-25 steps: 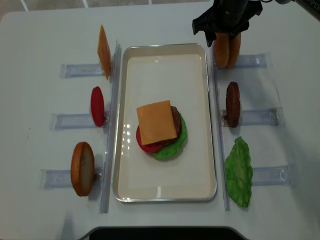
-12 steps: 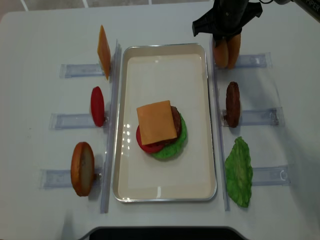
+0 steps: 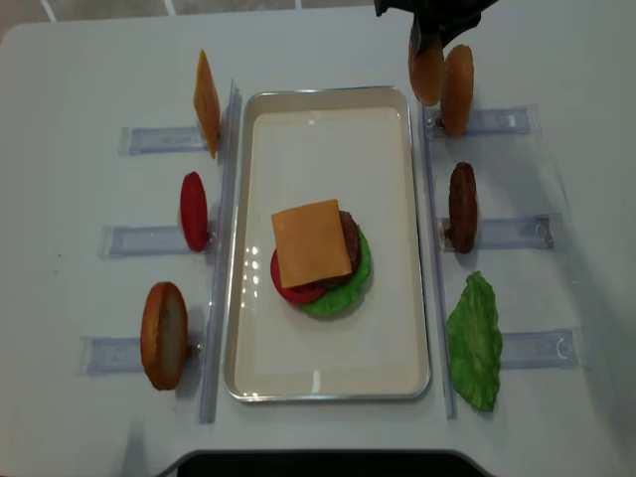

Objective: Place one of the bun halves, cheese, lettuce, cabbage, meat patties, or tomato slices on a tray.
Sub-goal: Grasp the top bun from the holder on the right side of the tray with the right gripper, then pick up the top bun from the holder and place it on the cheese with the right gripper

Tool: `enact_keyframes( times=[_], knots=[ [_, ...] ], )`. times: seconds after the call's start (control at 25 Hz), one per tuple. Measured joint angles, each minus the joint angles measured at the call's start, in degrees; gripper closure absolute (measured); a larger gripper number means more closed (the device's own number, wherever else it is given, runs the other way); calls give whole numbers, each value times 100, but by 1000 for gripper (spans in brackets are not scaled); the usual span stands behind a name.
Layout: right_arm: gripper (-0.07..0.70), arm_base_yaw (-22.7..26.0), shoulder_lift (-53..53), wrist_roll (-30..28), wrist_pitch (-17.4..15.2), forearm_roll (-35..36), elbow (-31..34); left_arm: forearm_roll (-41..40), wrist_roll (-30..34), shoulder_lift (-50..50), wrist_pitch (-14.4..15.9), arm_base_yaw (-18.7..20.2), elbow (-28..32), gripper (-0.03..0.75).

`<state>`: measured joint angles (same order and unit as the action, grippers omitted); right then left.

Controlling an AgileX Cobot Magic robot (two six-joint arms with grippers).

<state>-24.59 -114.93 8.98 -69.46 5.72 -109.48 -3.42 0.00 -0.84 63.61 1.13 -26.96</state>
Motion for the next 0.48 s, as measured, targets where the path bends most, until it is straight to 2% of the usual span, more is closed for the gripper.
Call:
enact_keyframes(
  times=[0.24, 0.4, 0.48],
  knots=[
    [459, 0, 1, -4, -58, 156, -553, 0, 0, 0, 0, 0, 0, 715],
    [460, -54, 105, 117, -58, 252, -568, 0, 0, 0, 0, 0, 0, 715],
    [461, -203, 224, 267, -47, 128, -376, 0, 0, 0, 0, 0, 0, 715]
  ],
)
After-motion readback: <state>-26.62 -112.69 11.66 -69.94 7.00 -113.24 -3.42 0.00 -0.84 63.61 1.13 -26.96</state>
